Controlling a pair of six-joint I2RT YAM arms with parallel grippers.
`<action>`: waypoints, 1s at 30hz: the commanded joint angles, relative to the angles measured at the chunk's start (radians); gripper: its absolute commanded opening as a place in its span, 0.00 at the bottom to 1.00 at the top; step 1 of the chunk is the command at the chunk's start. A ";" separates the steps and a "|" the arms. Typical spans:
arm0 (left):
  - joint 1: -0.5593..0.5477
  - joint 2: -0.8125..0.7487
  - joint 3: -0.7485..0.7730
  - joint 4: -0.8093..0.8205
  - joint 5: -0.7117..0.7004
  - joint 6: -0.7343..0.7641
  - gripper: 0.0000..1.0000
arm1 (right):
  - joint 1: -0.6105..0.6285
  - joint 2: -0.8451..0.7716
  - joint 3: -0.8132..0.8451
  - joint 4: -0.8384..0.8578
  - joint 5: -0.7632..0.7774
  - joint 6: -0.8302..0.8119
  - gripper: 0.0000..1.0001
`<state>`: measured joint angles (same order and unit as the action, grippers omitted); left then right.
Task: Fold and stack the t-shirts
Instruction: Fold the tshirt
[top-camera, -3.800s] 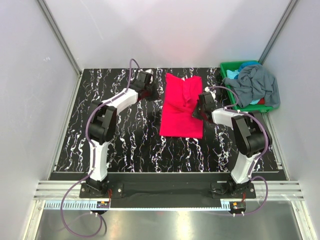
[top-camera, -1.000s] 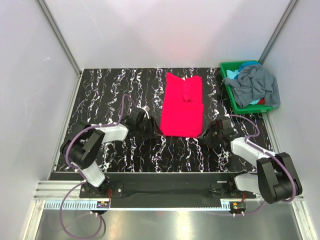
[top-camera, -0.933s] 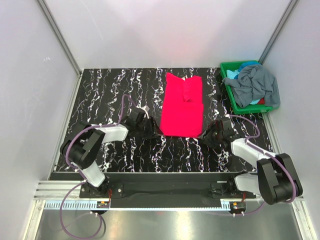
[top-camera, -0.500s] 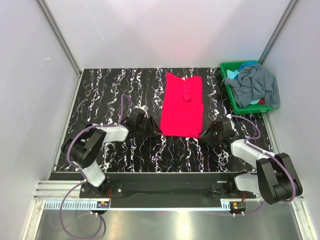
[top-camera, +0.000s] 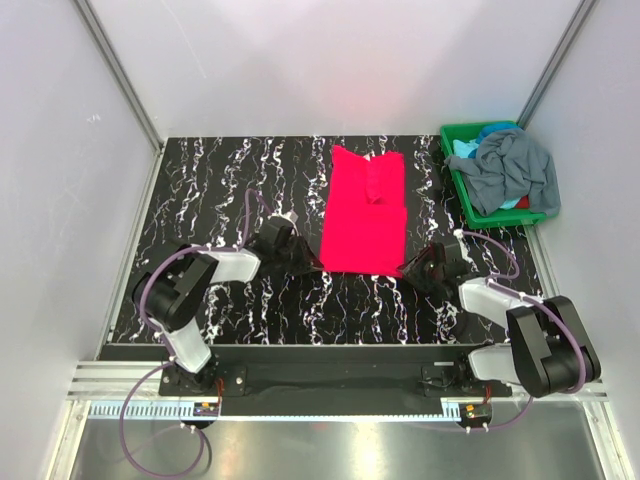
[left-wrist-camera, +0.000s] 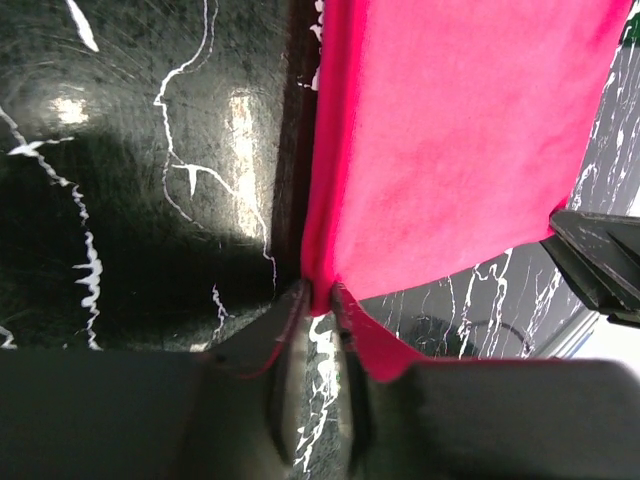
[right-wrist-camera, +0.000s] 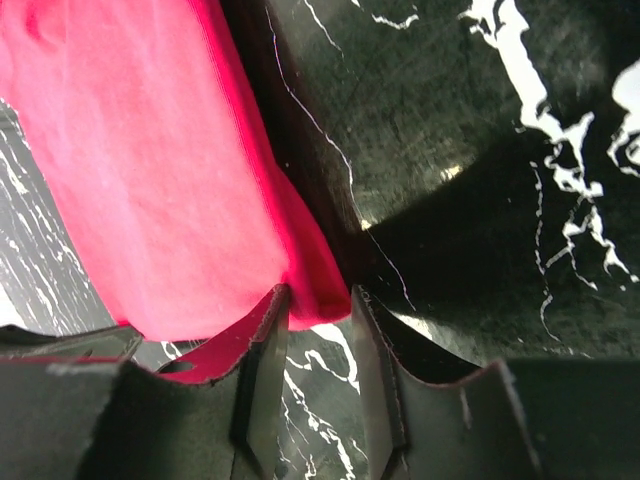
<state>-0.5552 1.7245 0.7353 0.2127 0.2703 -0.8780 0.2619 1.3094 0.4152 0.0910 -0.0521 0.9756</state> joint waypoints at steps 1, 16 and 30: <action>-0.012 0.046 0.018 -0.038 -0.043 0.007 0.17 | 0.002 -0.036 -0.042 -0.001 -0.005 0.005 0.40; -0.023 0.014 0.038 -0.102 -0.079 0.031 0.00 | 0.002 0.037 -0.029 0.026 -0.011 0.012 0.04; -0.083 -0.258 -0.016 -0.236 -0.049 0.063 0.00 | 0.007 -0.357 0.095 -0.454 -0.046 -0.135 0.00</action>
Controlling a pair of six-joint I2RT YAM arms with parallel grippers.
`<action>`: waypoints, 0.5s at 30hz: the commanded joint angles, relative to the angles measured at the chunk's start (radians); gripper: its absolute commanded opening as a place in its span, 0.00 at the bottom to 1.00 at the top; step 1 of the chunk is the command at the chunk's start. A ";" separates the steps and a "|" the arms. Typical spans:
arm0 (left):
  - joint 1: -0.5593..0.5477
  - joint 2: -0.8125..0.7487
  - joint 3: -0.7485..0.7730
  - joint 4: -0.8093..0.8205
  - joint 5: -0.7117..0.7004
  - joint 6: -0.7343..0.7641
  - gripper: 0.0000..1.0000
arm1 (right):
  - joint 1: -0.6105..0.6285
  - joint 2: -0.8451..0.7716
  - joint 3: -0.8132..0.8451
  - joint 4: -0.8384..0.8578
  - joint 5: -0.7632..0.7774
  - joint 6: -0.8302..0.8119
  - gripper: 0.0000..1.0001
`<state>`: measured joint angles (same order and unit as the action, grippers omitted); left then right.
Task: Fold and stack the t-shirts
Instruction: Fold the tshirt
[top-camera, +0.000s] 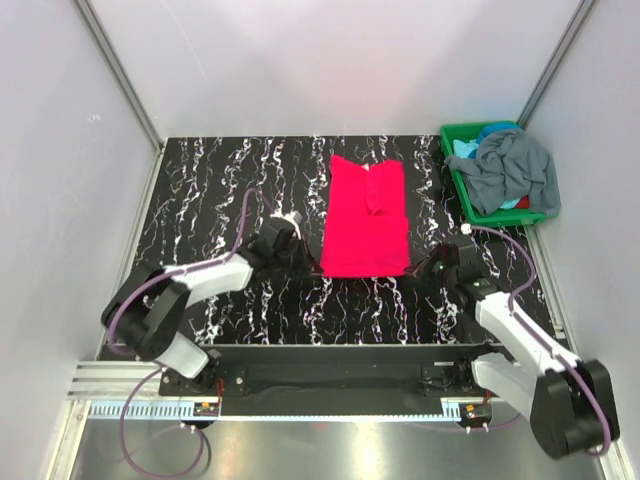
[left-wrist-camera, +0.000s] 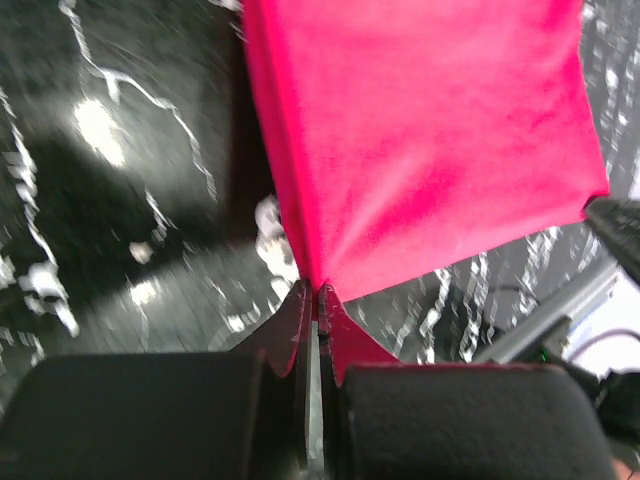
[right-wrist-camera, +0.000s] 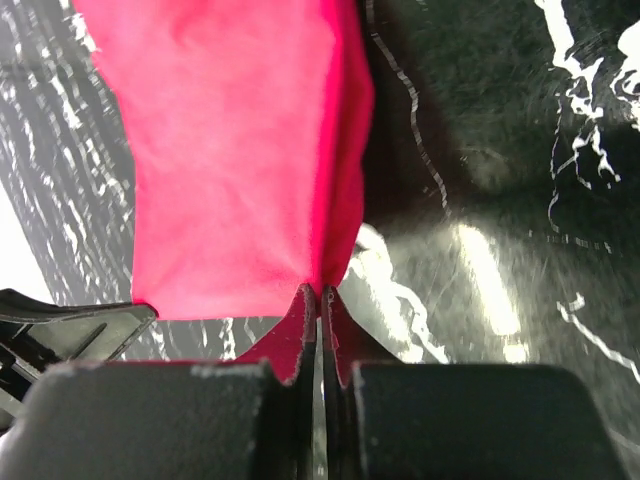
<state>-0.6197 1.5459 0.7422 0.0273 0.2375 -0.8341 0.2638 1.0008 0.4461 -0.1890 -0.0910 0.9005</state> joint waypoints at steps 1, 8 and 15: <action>-0.025 -0.095 -0.038 -0.058 -0.015 0.006 0.00 | 0.005 -0.071 0.071 -0.220 -0.015 -0.067 0.00; -0.126 -0.279 -0.078 -0.173 -0.053 -0.030 0.00 | 0.008 -0.278 0.078 -0.417 -0.067 -0.066 0.00; -0.143 -0.418 -0.130 -0.210 -0.030 -0.040 0.00 | 0.009 -0.361 0.109 -0.529 -0.099 -0.121 0.00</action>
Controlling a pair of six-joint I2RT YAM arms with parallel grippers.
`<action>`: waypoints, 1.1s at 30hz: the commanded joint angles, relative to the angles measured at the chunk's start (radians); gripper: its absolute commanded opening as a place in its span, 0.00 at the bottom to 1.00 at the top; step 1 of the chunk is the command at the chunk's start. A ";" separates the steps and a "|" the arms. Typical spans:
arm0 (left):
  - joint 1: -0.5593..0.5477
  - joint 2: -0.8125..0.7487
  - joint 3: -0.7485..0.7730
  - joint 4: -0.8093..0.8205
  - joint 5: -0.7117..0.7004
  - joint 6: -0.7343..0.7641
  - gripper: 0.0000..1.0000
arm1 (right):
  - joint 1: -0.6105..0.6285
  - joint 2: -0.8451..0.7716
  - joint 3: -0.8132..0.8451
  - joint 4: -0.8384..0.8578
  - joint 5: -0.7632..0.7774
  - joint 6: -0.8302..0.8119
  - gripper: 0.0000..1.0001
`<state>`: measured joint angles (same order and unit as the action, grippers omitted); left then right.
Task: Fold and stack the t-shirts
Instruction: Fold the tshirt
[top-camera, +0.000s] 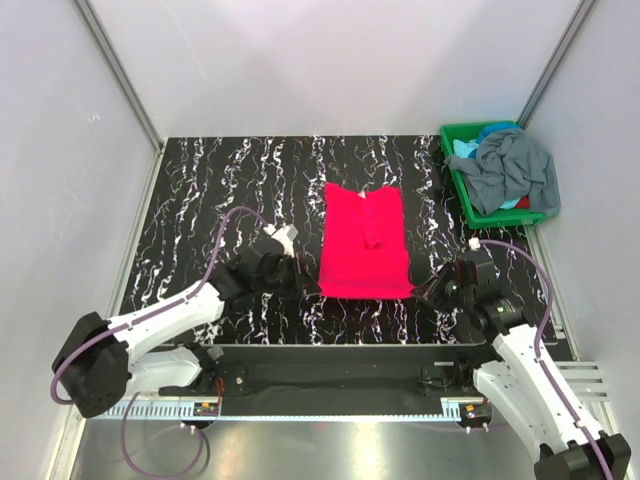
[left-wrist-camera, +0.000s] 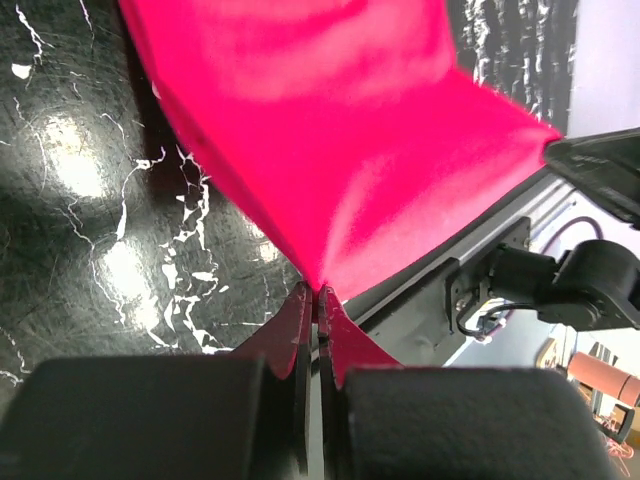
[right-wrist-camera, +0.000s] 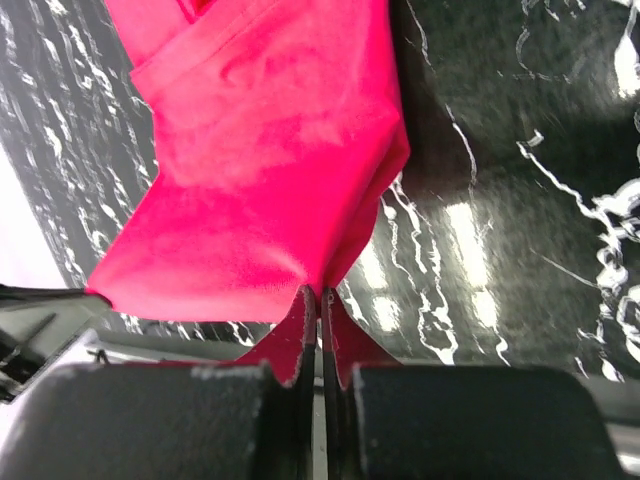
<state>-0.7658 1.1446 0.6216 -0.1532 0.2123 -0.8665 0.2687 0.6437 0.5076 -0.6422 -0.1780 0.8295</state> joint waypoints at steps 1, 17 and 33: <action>0.005 -0.010 0.000 -0.029 -0.005 -0.002 0.00 | 0.004 -0.006 0.066 -0.071 -0.005 -0.053 0.00; 0.223 0.306 0.487 -0.100 0.091 0.149 0.00 | 0.000 0.491 0.482 0.128 0.133 -0.222 0.00; 0.413 0.910 1.115 -0.045 0.252 0.176 0.00 | -0.109 1.060 0.944 0.289 0.080 -0.382 0.00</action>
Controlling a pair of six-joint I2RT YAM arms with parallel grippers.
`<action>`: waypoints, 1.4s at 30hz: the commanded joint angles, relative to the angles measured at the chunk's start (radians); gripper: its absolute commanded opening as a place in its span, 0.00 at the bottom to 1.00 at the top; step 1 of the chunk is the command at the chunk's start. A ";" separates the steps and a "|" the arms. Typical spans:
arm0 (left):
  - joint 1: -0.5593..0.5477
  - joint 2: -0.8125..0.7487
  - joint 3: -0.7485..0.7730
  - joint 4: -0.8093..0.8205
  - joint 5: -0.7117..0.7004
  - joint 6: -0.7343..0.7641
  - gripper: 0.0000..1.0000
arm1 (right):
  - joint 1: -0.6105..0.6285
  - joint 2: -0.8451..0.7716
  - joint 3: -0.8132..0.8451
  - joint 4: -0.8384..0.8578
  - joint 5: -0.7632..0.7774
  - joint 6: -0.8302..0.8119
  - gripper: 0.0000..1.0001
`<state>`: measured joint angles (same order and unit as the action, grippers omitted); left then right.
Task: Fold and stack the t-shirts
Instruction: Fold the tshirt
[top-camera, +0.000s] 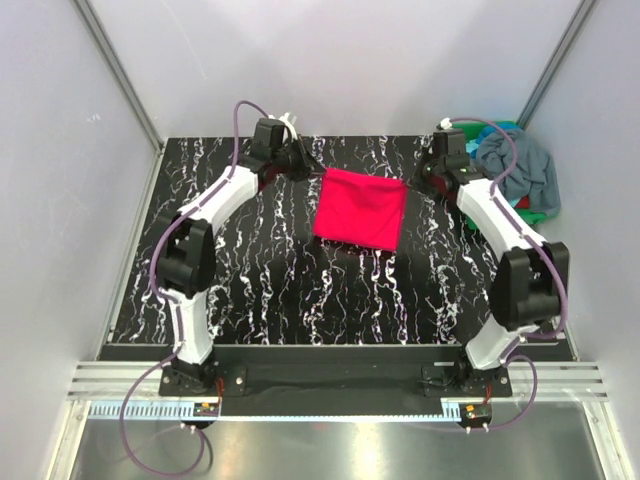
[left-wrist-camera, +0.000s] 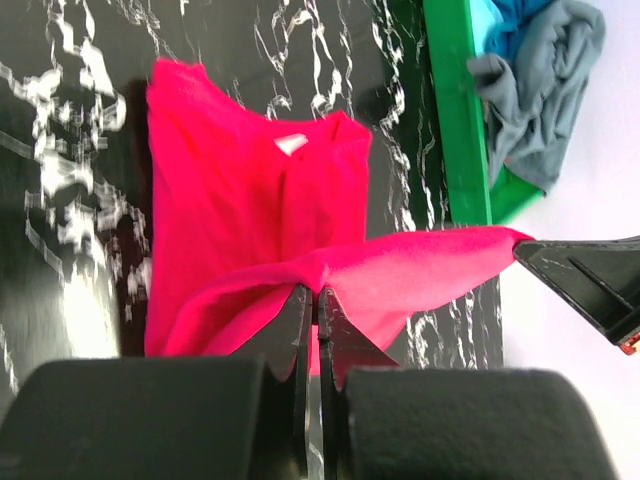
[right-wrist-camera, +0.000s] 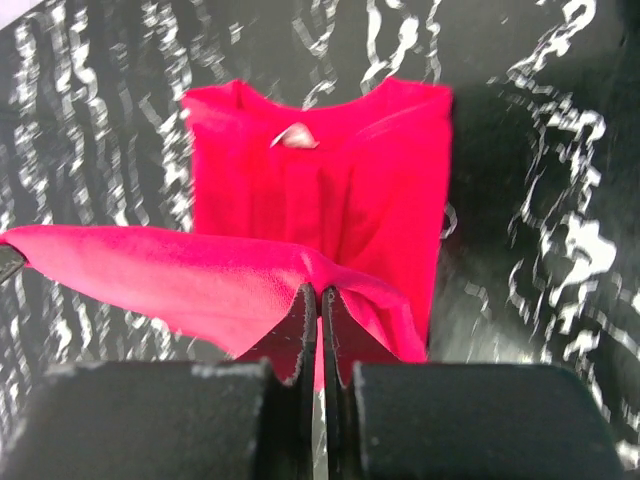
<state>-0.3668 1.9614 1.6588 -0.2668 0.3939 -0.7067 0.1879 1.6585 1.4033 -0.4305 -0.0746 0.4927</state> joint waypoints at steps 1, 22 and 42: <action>0.019 0.123 0.122 0.078 0.080 0.013 0.00 | -0.034 0.076 0.055 0.091 -0.025 -0.045 0.00; 0.118 0.450 0.441 0.351 0.096 0.021 0.42 | -0.166 0.357 0.304 0.105 -0.134 -0.059 0.47; 0.023 0.597 0.406 0.504 0.273 -0.042 0.44 | -0.140 0.268 -0.116 0.150 -0.412 -0.060 0.45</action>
<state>-0.3637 2.4763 1.9900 0.1413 0.6132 -0.6678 0.0456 1.9335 1.3312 -0.3279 -0.4297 0.4561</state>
